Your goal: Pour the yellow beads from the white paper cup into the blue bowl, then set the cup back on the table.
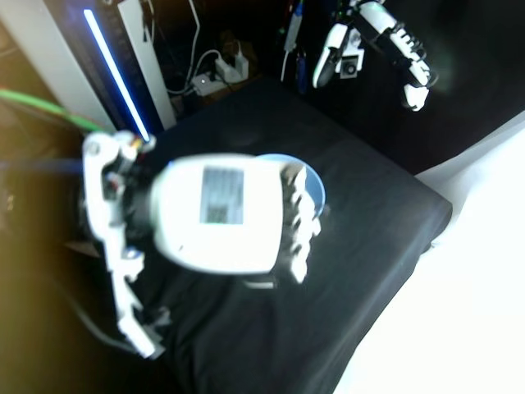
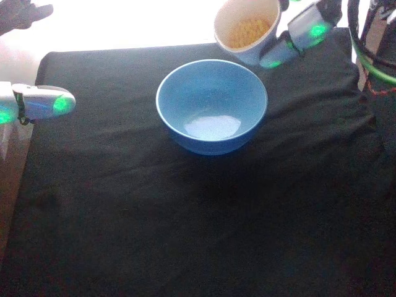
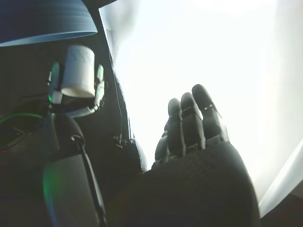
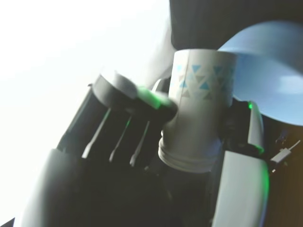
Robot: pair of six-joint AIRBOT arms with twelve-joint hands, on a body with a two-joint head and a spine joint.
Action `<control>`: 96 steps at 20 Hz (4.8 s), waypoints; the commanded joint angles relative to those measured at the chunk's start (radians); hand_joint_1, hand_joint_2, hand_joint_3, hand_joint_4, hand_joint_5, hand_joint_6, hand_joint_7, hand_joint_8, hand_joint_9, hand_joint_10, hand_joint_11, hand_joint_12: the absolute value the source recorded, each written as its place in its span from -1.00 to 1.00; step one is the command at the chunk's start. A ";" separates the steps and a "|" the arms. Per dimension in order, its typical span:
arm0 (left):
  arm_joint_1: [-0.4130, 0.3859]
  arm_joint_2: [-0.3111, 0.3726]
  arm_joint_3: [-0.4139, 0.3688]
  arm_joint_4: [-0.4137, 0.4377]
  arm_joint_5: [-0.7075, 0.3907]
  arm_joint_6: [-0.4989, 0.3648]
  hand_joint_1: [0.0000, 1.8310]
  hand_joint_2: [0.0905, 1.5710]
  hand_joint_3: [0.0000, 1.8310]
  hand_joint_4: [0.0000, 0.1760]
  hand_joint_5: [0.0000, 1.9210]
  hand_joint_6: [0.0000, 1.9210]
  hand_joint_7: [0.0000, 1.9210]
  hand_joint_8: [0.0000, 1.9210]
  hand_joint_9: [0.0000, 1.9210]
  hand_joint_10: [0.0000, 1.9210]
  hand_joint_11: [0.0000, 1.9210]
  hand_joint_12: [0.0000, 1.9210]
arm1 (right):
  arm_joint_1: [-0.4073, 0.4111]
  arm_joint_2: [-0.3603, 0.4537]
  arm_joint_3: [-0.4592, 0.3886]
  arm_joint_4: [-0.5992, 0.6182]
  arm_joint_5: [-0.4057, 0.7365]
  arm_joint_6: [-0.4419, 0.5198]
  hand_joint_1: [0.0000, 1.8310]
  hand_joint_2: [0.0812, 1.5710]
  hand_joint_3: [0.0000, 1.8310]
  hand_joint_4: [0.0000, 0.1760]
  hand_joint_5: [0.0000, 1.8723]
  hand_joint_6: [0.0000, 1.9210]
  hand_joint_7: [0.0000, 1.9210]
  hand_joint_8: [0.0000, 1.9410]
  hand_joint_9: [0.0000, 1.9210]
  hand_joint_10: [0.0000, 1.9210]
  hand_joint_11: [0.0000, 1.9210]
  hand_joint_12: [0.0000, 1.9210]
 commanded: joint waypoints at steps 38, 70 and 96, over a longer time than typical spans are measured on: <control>-0.023 -0.010 0.009 0.009 -0.088 -0.010 -0.11 -0.02 -1.00 -1.00 -1.00 -1.00 -0.80 -1.00 -0.74 -1.00 -0.96 -0.22 | 0.132 0.018 -0.136 -0.511 -0.196 0.002 0.23 0.47 -1.00 -1.00 -0.08 0.20 0.06 0.45 0.11 0.74 0.08 1.00; -0.031 -0.011 0.011 0.020 -0.085 -0.025 -0.12 -0.04 -1.00 -1.00 -0.99 -1.00 -0.72 -1.00 -0.74 -1.00 -0.94 -0.31 | 0.164 0.018 -0.226 -0.771 -0.265 0.002 0.26 0.42 -1.00 -1.00 -0.01 0.08 -0.22 0.78 -0.14 1.00 -0.01 1.00; -0.034 -0.011 0.016 0.025 -0.087 -0.036 -0.13 -0.04 -1.00 -1.00 -1.00 -1.00 -0.73 -1.00 -0.76 -1.00 -0.99 -0.23 | 0.167 0.024 -0.269 -0.890 -0.319 0.002 0.29 0.57 -0.99 -1.00 -0.24 0.44 -0.23 0.62 -0.08 1.00 0.09 1.00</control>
